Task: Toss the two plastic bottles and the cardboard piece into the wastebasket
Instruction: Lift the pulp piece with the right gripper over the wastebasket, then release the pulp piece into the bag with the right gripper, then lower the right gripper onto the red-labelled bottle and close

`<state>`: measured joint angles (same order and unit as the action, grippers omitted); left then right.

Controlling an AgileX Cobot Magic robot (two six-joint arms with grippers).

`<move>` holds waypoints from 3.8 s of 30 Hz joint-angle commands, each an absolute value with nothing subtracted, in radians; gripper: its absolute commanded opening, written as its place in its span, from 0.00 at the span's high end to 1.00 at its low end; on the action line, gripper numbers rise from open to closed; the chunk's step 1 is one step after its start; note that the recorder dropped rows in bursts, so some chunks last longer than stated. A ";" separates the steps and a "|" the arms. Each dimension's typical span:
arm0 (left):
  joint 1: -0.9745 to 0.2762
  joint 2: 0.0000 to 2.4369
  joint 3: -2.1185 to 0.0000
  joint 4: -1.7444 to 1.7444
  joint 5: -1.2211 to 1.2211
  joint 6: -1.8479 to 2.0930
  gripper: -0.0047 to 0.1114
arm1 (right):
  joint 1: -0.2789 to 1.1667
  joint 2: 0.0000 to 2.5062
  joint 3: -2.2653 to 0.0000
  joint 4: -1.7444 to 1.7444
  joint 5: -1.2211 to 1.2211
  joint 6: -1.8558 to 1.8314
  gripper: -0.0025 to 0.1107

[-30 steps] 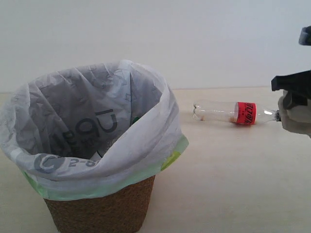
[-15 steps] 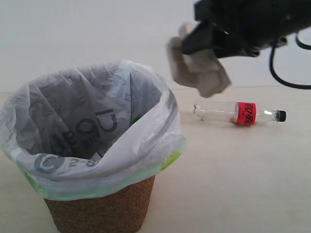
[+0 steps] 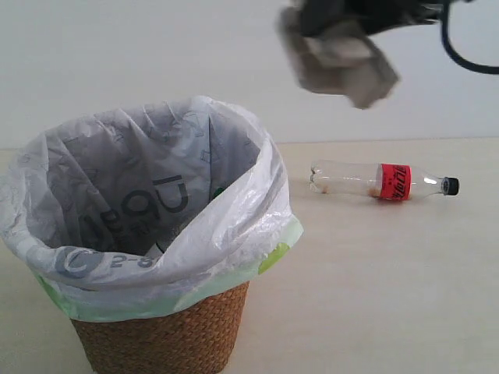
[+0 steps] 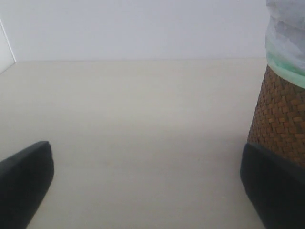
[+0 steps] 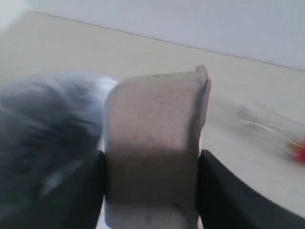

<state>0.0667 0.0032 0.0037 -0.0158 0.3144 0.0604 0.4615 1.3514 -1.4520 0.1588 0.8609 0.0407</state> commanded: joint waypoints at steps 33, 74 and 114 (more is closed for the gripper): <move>0.059 0.000 0.000 -0.018 0.307 0.052 0.03 | 0.420 1.433 -1.528 0.616 0.799 -0.107 0.36; 0.059 0.000 0.000 -0.018 0.307 0.052 0.03 | 0.244 2.155 -1.948 -0.096 1.028 -0.423 0.36; 0.059 0.000 0.000 -0.018 0.307 0.052 0.03 | 0.277 2.387 -1.948 -0.516 1.012 -0.414 0.36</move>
<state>0.0667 0.0032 0.0037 -0.0158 0.3144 0.0604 0.2887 2.3862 -1.9420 -0.4796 0.9876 -0.4065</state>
